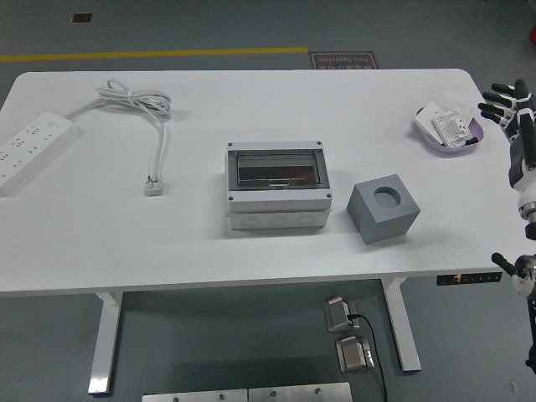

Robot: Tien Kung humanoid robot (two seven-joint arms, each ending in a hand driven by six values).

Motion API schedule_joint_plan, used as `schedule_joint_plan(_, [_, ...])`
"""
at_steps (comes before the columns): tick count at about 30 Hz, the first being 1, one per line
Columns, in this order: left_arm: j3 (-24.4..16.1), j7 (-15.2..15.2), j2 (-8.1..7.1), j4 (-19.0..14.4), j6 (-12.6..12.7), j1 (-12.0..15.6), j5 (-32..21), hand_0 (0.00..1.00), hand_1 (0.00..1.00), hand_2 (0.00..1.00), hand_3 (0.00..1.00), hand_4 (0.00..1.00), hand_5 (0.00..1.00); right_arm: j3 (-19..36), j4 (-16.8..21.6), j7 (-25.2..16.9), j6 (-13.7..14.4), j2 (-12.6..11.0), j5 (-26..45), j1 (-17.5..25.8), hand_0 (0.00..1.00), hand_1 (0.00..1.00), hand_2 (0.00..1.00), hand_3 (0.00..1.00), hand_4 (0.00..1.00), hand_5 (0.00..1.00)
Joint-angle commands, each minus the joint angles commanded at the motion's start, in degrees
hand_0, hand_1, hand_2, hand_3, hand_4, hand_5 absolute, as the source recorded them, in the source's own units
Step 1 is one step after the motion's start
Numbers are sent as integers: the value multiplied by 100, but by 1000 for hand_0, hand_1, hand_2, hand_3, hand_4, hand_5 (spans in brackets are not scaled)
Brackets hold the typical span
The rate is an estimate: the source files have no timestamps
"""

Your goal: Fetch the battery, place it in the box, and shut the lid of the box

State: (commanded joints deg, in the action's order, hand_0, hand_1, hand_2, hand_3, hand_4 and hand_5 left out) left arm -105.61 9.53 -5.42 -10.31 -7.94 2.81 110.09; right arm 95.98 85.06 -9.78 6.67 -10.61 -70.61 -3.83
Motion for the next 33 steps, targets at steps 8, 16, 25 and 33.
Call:
schedule_joint_plan(8, [-323,132,-22,0,-183,49,-309,997,998,998,998,998,486,64,93,22,-23,-61,-62,-3,706,627,649,657,809,823])
schedule_joint_plan(16, [-104,372,-56,0,-145,71,-662,958,998,998,998,998,621,368,253,4,-22,-178,-62,4,707,627,649,657,810,824])
schedule_joint_plan(25, [-274,740,-58,0,-346,42,-550,818,814,998,998,998,731,416,260,15,-30,-199,-92,-37,706,626,649,657,811,823])
schedule_joint_plan(33, [-258,1025,-71,0,-455,43,-614,817,870,998,998,998,931,438,256,15,-29,-206,-98,-19,708,627,649,658,814,827])
